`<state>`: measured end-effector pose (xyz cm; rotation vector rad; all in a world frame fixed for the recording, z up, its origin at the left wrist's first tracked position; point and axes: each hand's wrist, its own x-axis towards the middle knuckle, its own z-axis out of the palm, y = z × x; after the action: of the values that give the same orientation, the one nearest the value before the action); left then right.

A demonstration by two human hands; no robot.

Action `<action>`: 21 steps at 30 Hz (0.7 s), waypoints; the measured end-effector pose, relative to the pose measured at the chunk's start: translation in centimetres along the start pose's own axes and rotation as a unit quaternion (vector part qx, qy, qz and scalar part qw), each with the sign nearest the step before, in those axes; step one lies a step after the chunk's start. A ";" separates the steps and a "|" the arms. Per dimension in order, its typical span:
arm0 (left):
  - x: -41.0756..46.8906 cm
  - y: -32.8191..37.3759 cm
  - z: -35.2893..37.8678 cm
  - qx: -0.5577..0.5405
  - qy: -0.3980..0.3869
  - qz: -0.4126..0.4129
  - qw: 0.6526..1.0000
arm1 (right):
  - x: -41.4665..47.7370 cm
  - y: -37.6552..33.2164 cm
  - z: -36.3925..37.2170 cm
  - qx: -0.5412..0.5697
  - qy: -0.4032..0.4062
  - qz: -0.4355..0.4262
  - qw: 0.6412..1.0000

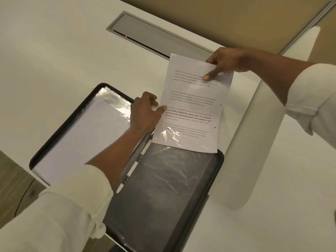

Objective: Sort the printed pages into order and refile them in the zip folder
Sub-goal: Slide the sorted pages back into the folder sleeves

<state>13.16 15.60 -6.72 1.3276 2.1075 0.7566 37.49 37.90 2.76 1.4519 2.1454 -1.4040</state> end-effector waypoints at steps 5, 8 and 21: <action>2.2 0.9 -1.2 -0.050 -0.092 -0.014 0.994 | -0.7 0.6 0.3 0.026 0.040 0.031 0.998; 3.0 1.1 -1.5 -0.084 -0.122 -0.015 0.989 | -1.3 0.8 0.7 0.055 0.102 0.069 0.991; 5.1 0.0 -2.3 -0.105 -0.180 0.019 0.978 | -5.6 1.6 4.9 0.265 0.217 0.209 0.916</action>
<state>9.61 19.87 -5.85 1.2828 1.6745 0.6737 40.01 30.67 2.60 2.4466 1.5337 -1.6773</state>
